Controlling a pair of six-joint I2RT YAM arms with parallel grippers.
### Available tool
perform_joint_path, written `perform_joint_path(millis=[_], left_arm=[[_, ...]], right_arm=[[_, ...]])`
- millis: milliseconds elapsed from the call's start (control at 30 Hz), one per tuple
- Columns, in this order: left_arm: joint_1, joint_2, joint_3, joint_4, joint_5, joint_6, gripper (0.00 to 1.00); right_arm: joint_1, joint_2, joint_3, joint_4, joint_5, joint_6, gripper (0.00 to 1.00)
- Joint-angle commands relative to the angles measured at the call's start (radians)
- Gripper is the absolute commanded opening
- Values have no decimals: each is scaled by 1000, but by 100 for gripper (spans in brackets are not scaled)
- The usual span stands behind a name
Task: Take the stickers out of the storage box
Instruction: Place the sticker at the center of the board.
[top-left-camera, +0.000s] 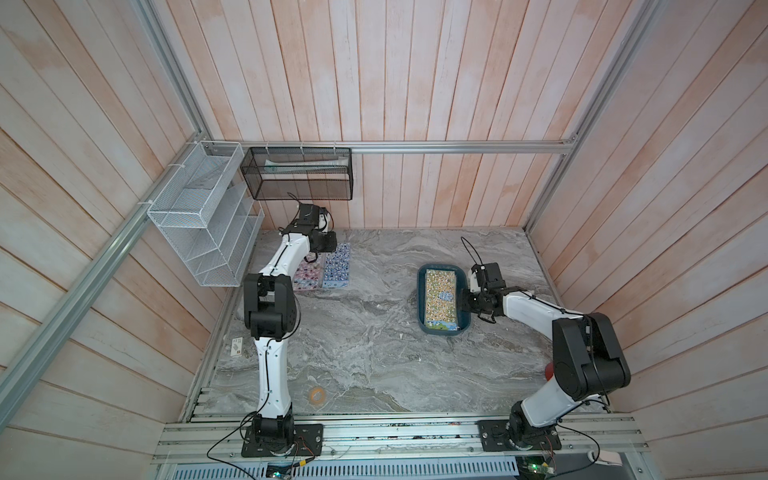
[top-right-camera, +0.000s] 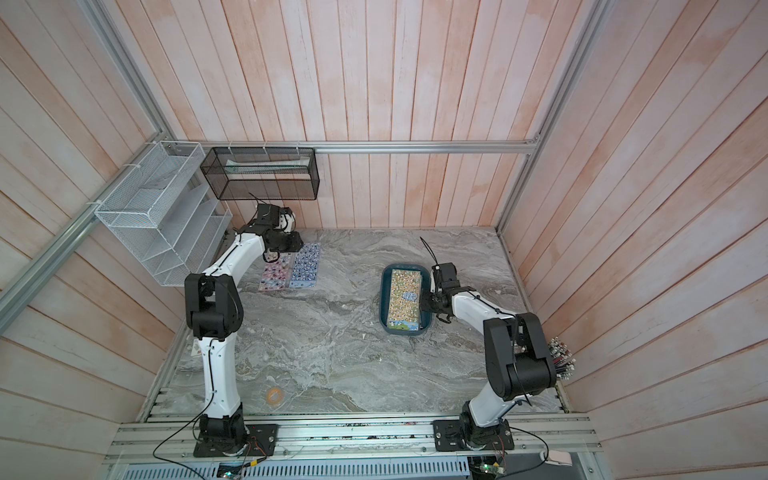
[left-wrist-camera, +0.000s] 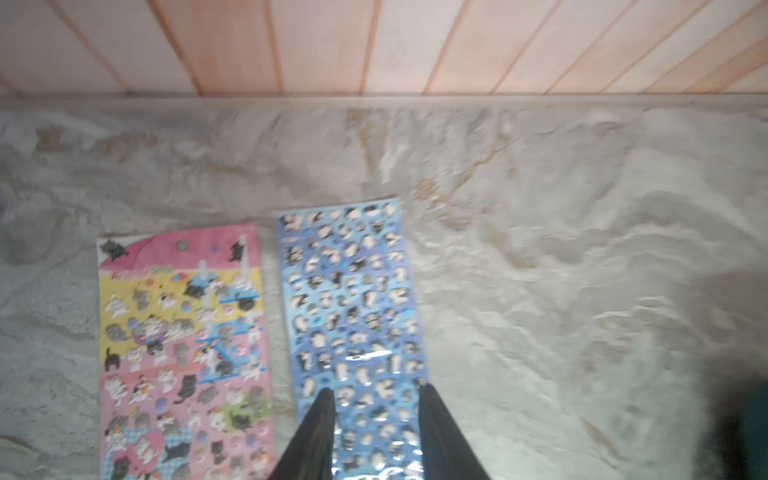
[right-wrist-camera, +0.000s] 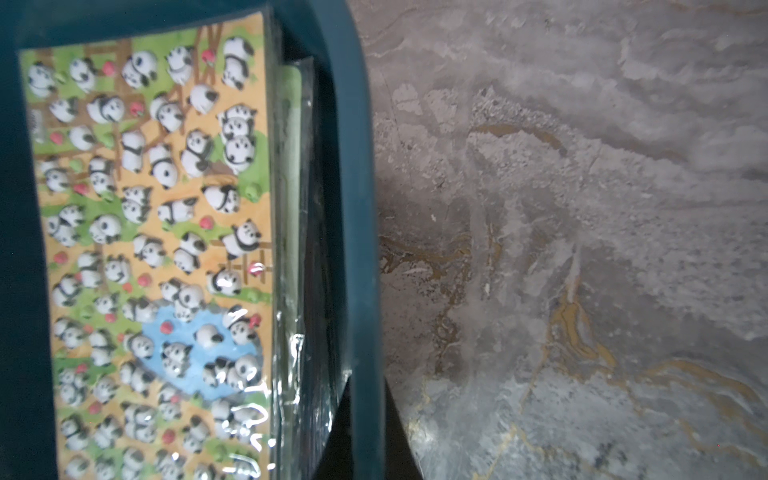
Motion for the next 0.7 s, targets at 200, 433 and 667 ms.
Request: perform_joint_path(millis=[200,433,667], left_arm=[[-365,-223,-169,132,-88,-157,36],[-589,-160,-139,140,-156,-245,39],[-719,-13,16,3,-330,-304,44]], right_arm=[[5,1,29,37,-33,8,1],[5,-1,26,42,-36,10,1],[6,2,25,47,-31,13,1]])
